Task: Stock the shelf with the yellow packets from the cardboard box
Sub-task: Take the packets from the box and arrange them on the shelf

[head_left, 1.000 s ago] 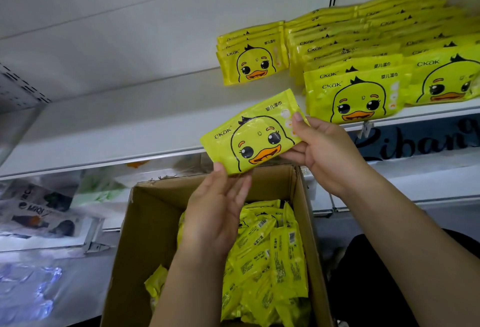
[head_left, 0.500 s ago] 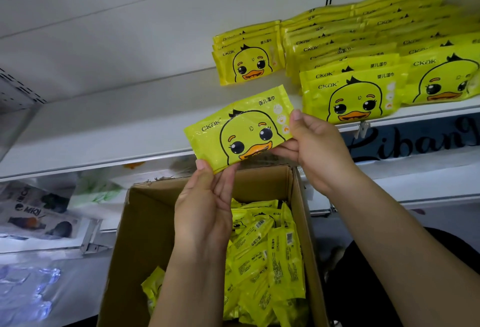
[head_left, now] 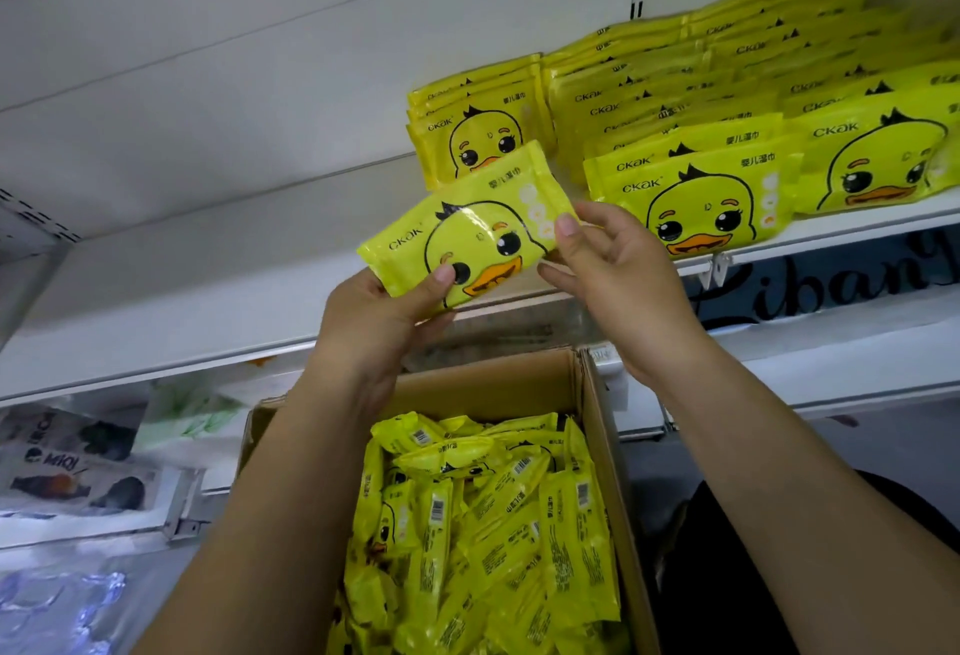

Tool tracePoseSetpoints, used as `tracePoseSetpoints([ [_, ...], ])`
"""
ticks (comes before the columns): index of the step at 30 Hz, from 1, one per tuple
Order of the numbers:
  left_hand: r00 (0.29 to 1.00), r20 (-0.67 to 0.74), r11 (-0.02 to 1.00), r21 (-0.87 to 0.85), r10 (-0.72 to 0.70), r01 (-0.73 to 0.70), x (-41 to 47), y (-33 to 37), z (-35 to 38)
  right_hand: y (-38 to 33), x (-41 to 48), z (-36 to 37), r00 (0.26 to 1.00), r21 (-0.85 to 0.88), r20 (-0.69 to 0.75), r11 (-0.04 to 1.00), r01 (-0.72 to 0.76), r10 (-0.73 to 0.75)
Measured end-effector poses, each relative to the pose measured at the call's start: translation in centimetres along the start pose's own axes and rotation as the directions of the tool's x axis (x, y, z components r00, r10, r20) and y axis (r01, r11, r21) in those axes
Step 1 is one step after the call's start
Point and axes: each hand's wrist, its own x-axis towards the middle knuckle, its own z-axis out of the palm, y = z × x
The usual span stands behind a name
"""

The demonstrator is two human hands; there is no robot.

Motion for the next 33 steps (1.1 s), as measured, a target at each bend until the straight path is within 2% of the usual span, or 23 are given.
tracePoseSetpoints([
  [3,0.993,-0.095,0.996,0.049,0.076,-0.072,3.3,0.8,0.3,0.6,0.4,0.0,0.998,-0.350,-0.008,0.935,0.058,-0.065],
  [6,0.976,-0.118,0.974,0.158,0.180,-0.161,6.7,1.5,1.4,1.3,0.5,0.2,0.994,-0.640,0.075,0.760,0.114,-0.085],
  [10,0.947,-0.094,0.917,0.296,0.308,-0.268,11.1,1.7,3.3,1.7,0.7,0.8,0.983,-0.805,0.174,0.567,0.172,-0.051],
  [13,0.939,-0.088,0.899,0.331,0.331,-0.286,14.5,1.4,4.3,1.8,1.4,1.0,0.981,-0.827,0.188,0.529,0.188,-0.056],
  [17,0.924,-0.181,0.783,0.599,0.338,-0.170,17.4,1.0,5.1,2.6,2.5,1.4,0.979,-0.821,0.182,0.532,0.204,-0.095],
  [21,0.940,-0.136,0.837,0.506,0.314,-0.207,18.7,0.9,5.4,3.3,3.3,1.6,0.974,-0.825,0.193,0.517,0.226,-0.116],
  [29,0.916,-0.206,0.835,0.514,0.345,-0.199,20.0,0.8,6.2,3.6,4.0,1.9,0.975,-0.821,0.168,0.526,0.221,-0.147],
  [33,0.929,-0.212,0.835,0.529,0.303,-0.151,19.4,0.9,6.2,3.8,4.0,1.7,0.974,-0.821,0.173,0.526,0.224,-0.145],
])
